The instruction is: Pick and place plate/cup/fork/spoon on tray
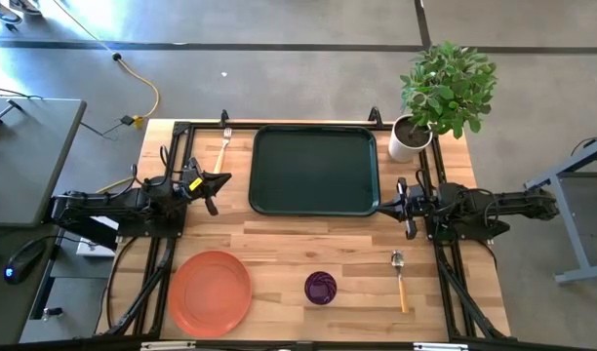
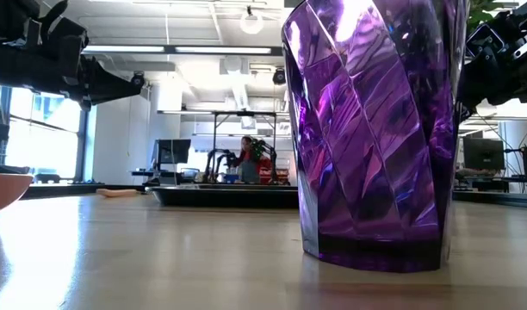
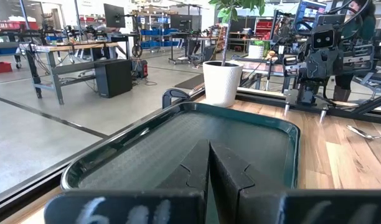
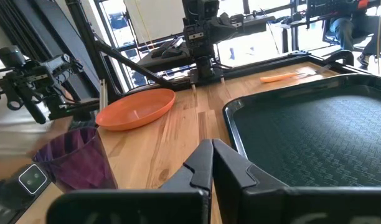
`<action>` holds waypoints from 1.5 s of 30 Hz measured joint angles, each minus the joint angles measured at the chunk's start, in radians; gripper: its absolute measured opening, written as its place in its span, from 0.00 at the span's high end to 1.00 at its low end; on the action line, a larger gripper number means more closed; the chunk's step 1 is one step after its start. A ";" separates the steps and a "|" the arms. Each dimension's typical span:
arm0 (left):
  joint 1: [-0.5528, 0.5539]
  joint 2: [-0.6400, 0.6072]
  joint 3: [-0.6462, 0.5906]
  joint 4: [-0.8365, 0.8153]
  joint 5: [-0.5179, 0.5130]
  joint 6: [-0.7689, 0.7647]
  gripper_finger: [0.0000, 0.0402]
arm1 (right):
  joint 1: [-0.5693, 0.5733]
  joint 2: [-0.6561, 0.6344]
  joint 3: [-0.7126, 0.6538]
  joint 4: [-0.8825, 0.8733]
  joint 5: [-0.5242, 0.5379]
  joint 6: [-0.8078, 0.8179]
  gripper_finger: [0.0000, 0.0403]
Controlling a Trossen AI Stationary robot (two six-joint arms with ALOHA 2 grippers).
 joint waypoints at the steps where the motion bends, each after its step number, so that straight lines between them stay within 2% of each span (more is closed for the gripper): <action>1: 0.000 0.000 0.000 0.000 0.000 0.000 0.99 | 0.000 0.000 0.000 0.000 0.000 0.000 1.00; 22: 0.000 0.000 0.000 0.000 0.000 0.000 0.99 | 0.000 0.000 0.000 -0.001 0.000 -0.002 1.00; 27: 0.000 0.000 0.000 0.051 -0.009 0.077 0.99 | 0.000 0.000 0.036 -0.090 -0.016 -0.178 1.00; 34: 0.000 0.000 0.000 0.130 -0.010 0.148 0.99 | 0.000 -0.002 0.039 -0.085 0.000 -0.201 1.00; 41: 0.000 0.000 0.000 0.123 0.004 0.024 0.99 | 0.000 -0.002 0.040 -0.074 0.064 -0.311 1.00; 45: 0.000 0.005 0.000 0.122 0.088 -0.015 0.99 | 0.000 -0.001 0.040 -0.002 0.101 -0.333 1.00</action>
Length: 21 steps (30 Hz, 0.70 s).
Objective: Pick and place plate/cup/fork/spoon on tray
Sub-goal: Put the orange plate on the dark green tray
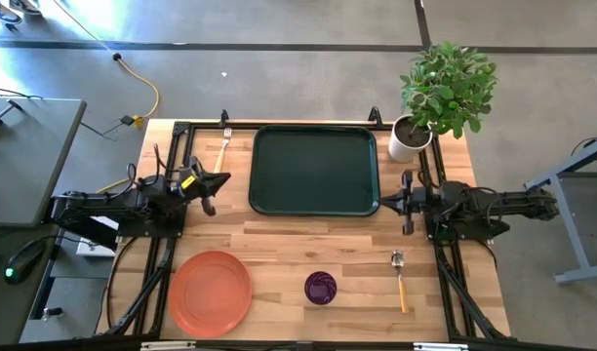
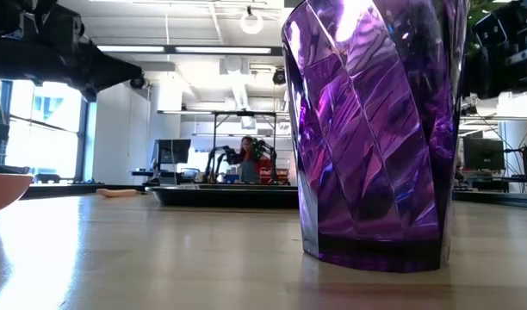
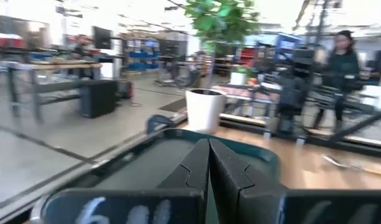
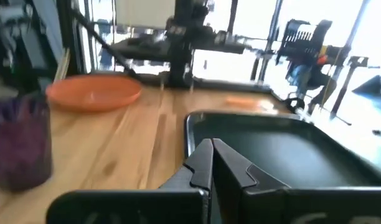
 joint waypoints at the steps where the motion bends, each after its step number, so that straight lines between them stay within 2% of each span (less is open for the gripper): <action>1: 0.000 0.000 0.000 0.001 0.018 -0.011 0.99 | 0.000 0.000 0.000 0.025 -0.001 0.002 1.00; 4: 0.000 0.007 0.000 0.000 0.071 -0.045 0.99 | 0.000 0.000 0.000 0.113 0.005 0.036 1.00; 8: -0.001 0.036 0.000 0.001 0.117 -0.109 0.99 | 0.000 0.000 0.002 0.179 0.074 0.054 1.00; 11: -0.001 0.072 0.000 0.002 0.142 -0.213 0.97 | 0.000 0.000 0.002 0.182 0.144 0.076 1.00; 15: -0.045 0.153 0.000 0.014 0.210 -0.345 0.92 | 0.000 0.020 0.002 0.116 0.170 0.147 1.00; 21: -0.196 0.340 0.000 0.169 0.029 -0.352 0.90 | 0.000 0.068 0.002 0.040 0.142 0.265 1.00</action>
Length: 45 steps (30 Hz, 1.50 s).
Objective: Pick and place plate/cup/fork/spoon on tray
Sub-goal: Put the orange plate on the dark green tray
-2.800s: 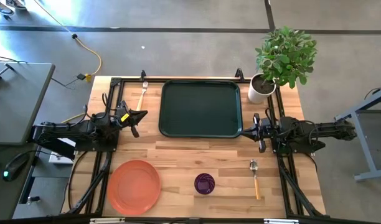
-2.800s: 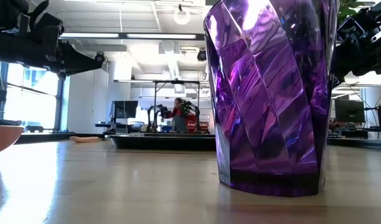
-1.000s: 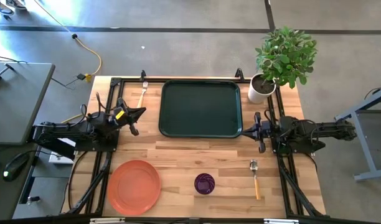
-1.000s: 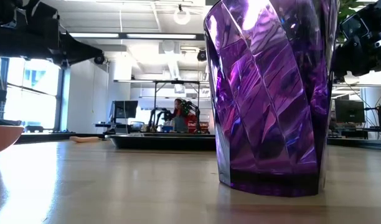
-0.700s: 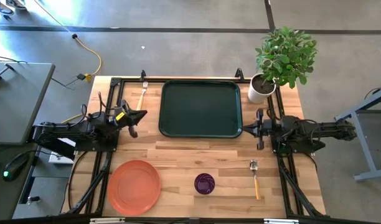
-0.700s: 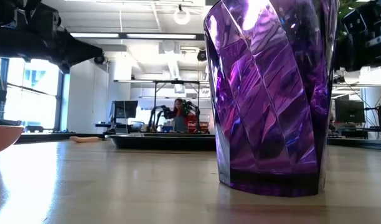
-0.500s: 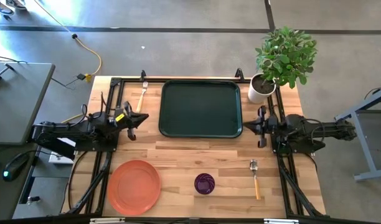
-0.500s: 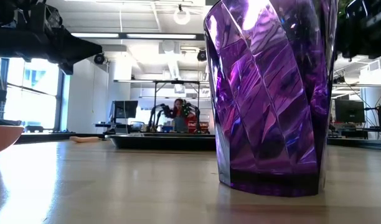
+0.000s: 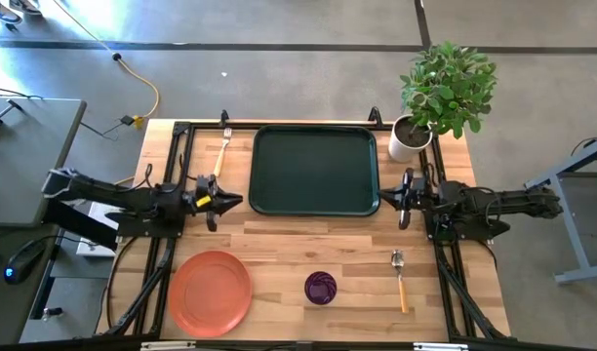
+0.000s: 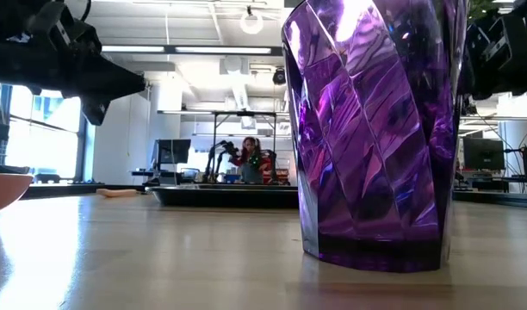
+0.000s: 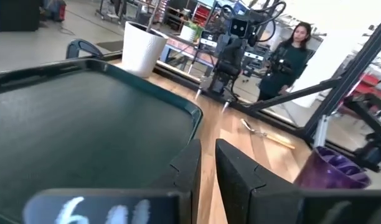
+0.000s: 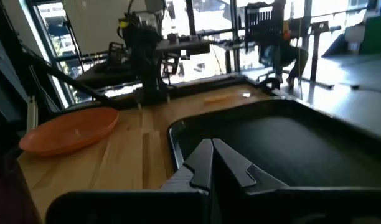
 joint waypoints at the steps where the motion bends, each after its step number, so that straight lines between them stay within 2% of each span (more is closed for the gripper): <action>1: -0.019 0.032 0.001 0.031 -0.022 0.008 0.90 | 0.000 0.009 0.000 0.007 0.002 0.000 1.00; 6: -0.067 0.196 0.063 0.084 -0.089 0.029 0.90 | -0.001 0.024 0.000 0.077 0.119 -0.154 1.00; 11: -0.097 0.377 0.188 0.023 -0.055 0.028 0.90 | -0.001 0.024 0.000 0.125 0.250 -0.185 1.00; 14: -0.117 0.461 0.282 -0.155 0.049 0.012 0.90 | -0.001 0.024 0.000 0.096 0.329 -0.155 1.00; 17: -0.132 0.514 0.392 -0.423 0.143 -0.071 0.89 | -0.001 0.024 0.000 0.038 0.342 -0.077 1.00; 20: -0.153 0.545 0.482 -0.665 0.225 -0.165 0.86 | -0.001 0.024 0.000 -0.020 0.280 -0.031 1.00; 22: -0.175 0.551 0.522 -0.754 0.270 -0.210 0.84 | -0.001 0.024 0.000 -0.044 0.205 -0.026 1.00; 26: -0.223 0.550 0.544 -0.797 0.305 -0.238 0.77 | -0.001 0.024 0.000 -0.040 0.067 -0.024 1.00; 32: -0.267 0.549 0.544 -0.899 0.352 -0.300 0.67 | 0.000 0.024 0.000 -0.031 -0.054 0.098 1.00; 38: -0.290 0.549 0.544 -1.078 0.330 -0.317 0.62 | 0.000 0.046 0.000 -0.006 -0.105 0.172 1.00; 45: -0.321 0.559 0.507 -1.061 0.322 -0.324 0.62 | 0.000 0.167 0.000 0.140 -0.130 0.181 1.00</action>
